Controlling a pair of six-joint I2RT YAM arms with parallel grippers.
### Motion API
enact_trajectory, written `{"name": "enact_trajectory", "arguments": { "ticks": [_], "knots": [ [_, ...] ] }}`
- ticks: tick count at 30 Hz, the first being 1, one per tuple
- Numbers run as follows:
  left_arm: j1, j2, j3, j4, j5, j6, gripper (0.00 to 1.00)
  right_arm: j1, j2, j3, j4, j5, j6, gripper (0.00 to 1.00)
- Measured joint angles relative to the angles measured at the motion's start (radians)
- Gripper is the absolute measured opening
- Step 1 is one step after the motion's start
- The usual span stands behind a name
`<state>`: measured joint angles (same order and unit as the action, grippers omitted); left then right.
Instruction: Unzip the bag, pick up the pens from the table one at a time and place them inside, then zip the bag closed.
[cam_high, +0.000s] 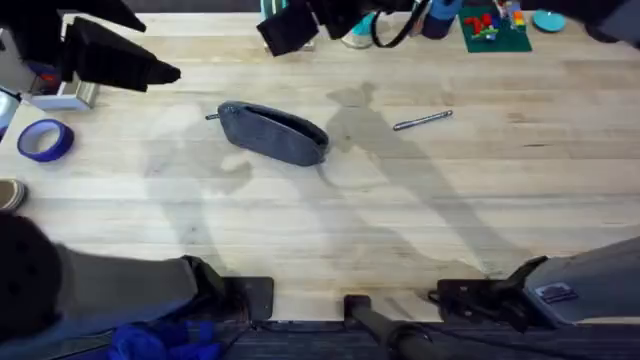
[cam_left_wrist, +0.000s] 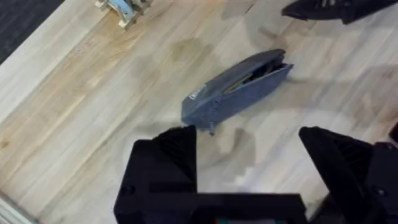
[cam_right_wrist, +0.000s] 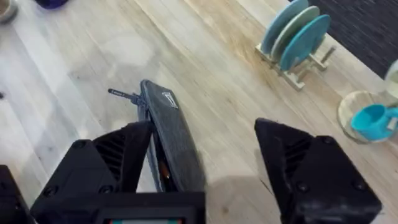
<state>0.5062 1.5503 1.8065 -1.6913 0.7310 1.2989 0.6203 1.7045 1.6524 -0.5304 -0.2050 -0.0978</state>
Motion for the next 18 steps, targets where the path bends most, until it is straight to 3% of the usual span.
{"name": "enact_trajectory", "arguments": {
  "ticks": [9, 18],
  "knots": [
    [-0.081, -0.231, -0.232, 0.0, -0.019, -0.044, 0.996, -0.007, -0.03, 0.0, -0.091, 0.0, -0.012, 0.996],
    [-0.085, -0.309, -0.351, 0.0, -0.021, -0.072, 0.996, -0.007, -0.03, 0.0, -0.263, 0.0, -0.035, 0.996]
  ]
}}
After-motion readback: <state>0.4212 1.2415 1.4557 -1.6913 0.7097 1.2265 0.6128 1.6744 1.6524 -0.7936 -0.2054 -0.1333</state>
